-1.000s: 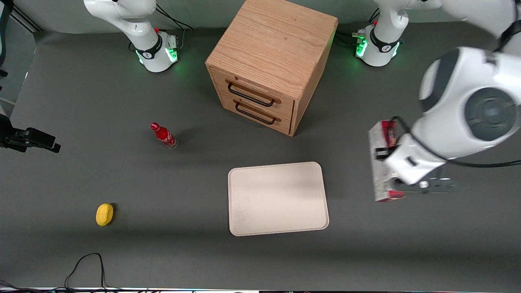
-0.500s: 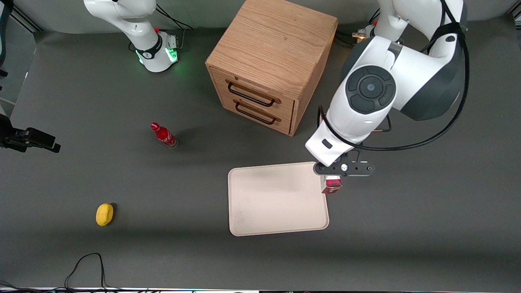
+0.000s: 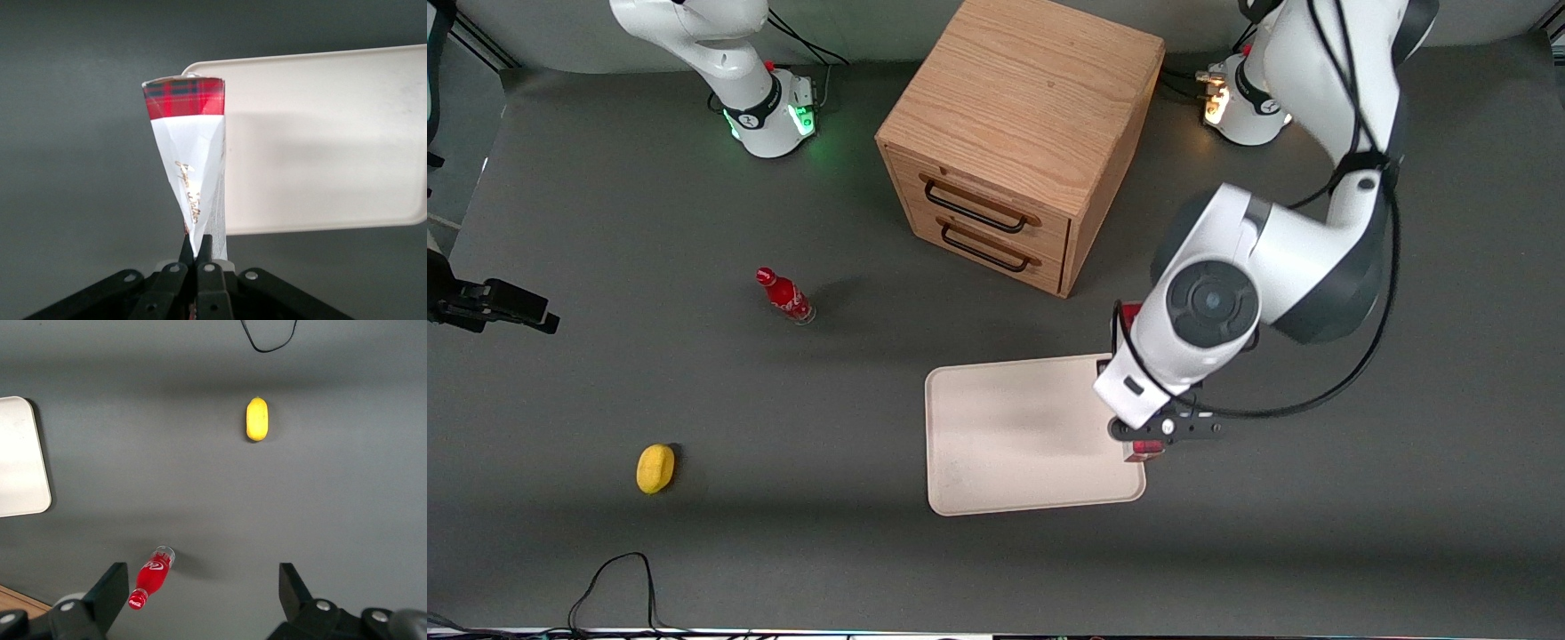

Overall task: Place red cookie box on tray
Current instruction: 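Lower the cookie box onto the tray's edge and open the left gripper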

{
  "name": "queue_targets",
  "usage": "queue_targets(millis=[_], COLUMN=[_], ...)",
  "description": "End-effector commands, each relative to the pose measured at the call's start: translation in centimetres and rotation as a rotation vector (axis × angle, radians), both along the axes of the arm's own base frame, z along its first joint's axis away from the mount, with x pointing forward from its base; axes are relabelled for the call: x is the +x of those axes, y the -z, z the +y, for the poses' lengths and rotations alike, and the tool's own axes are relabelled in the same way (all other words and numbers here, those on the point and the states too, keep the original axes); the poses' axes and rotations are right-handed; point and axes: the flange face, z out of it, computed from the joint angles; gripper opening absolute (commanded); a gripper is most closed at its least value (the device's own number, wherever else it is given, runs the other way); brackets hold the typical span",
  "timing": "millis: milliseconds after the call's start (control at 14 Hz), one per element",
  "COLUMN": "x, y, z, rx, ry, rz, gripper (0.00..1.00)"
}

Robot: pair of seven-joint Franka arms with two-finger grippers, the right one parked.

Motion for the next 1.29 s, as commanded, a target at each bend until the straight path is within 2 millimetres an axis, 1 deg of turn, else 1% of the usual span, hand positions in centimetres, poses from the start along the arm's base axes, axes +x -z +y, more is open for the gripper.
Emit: queue_targets(millis=[0,286,429,500,571,786,857,929,1071,1143,1214], x=[1.1,1.8,1.5,1.3,1.2,1.2,1.2,1.2,1.1,1.0,0.9], y=[3.1,8.5,11.7,12.7,13.1,13.4,13.4,13.5,13.3,12.8,11.7], z=[-0.2,-0.4,-0.7,-0.7,-0.7,-0.6,-0.6,-0.6,-0.5,-0.4,-0.4], rx=[-0.019,-0.013,-0.006,-0.005,-0.006,-0.002,-0.002,0.006,0.016,0.022,0.027], ry=[-0.008,-0.006,-0.001,0.001,0.001,0.002,0.002,0.005,0.008,0.008,0.01], rz=[-0.015,-0.013,0.003,0.003,0.003,0.007,0.007,0.005,0.003,0.007,0.008], gripper=[0.0,0.0,0.0,0.0,0.0,0.0,0.48,0.99,1.0,1.0,1.0])
